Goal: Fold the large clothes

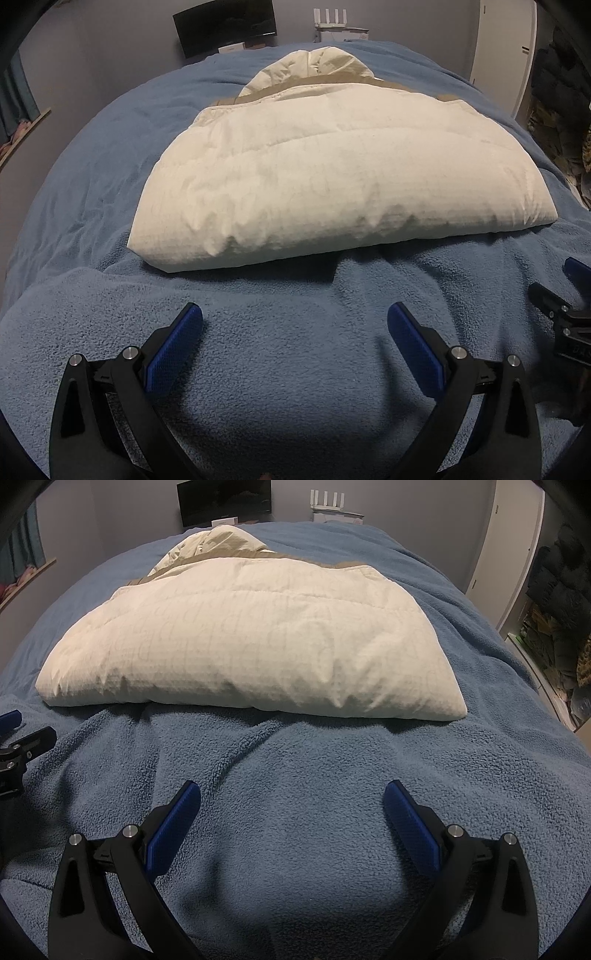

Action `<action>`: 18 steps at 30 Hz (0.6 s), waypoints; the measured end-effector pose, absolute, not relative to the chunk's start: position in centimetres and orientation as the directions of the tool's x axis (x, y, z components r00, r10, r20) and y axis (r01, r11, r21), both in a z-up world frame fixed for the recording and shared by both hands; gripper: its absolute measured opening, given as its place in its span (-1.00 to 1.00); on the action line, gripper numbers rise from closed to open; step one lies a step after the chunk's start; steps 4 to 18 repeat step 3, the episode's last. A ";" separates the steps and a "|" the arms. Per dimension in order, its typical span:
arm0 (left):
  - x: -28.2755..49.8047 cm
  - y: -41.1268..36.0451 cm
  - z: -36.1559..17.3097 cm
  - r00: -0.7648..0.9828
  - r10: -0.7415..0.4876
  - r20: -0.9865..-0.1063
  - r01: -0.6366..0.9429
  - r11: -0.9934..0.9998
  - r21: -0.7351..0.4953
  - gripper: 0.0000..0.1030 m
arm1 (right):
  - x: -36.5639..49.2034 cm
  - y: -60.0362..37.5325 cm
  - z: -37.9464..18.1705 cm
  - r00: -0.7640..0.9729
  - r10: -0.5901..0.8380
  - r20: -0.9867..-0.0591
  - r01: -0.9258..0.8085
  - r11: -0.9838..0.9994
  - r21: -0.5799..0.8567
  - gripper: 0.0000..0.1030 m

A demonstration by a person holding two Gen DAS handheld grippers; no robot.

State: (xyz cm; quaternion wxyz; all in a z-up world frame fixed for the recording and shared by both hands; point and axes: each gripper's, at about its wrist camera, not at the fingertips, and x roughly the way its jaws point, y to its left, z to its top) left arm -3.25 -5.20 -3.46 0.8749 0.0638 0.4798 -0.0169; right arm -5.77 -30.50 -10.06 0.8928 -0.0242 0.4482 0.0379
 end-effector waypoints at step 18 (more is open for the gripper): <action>-3.3 -5.2 -3.5 0.535 0.031 -0.844 0.087 0.992 0.091 0.87 | -5.9 -30.6 -10.0 0.595 0.046 -0.803 -0.091 0.996 -0.010 0.85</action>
